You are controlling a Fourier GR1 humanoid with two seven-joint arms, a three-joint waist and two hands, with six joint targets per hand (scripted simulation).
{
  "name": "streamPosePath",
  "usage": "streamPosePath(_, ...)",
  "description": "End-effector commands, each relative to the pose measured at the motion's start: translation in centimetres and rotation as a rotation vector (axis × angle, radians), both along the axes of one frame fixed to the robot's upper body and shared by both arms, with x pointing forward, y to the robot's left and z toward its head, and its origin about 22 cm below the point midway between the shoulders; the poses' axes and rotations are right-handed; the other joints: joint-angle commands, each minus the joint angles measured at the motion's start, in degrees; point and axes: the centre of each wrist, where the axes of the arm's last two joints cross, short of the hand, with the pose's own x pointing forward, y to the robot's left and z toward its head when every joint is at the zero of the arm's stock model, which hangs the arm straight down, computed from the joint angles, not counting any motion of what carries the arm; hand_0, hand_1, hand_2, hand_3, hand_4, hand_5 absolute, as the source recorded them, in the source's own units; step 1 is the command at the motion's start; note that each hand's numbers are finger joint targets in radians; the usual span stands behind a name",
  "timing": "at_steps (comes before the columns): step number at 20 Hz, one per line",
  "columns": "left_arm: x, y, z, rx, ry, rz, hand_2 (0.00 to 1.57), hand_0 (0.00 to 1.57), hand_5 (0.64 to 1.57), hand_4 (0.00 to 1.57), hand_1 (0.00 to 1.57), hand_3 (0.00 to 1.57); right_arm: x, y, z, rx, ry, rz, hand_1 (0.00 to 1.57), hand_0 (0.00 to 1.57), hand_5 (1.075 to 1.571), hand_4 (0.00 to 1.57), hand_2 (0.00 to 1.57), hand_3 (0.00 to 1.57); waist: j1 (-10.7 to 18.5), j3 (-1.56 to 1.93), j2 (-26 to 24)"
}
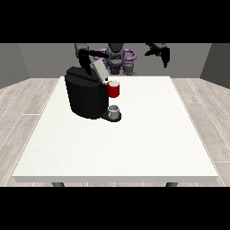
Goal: Insert the coffee pod into the coffee machine and close the lid
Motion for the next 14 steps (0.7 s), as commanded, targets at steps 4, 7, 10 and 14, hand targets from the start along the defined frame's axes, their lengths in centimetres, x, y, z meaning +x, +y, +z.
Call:
streamPosePath(4,-1.9,0.5,2.0,0.007,-0.004,-0.014,0.00,0.00,1.571,0.37,0.00,0.00,0.5,0.0,-0.7,-0.025,-0.009,-0.008,0.00,0.00,1.571,0.08,0.00,0.00,2.62,0.01,0.35)
streamPosePath(7,-1.3,1.0,2.6,0.033,-0.059,0.007,0.00,0.00,1.571,0.32,0.00,0.00,1.7,1.5,1.8,-0.061,-0.070,0.034,0.00,0.00,1.571,0.20,0.00,0.00,1.06,0.00,3.54)
streamPosePath(10,-1.9,0.4,0.5,0.049,-0.042,0.037,0.00,0.00,1.571,0.30,0.00,0.00,2.5,3.4,4.2,-0.077,-0.111,0.061,0.00,0.00,1.571,0.20,0.00,0.00,-0.11,-0.01,4.11)
streamPosePath(14,-0.7,0.4,1.6,0.062,-0.040,0.042,0.00,0.00,1.571,0.35,0.00,0.00,3.4,4.4,7.6,-0.137,-0.157,0.118,0.00,0.00,1.571,0.12,0.00,0.00,0.50,-0.02,5.26)
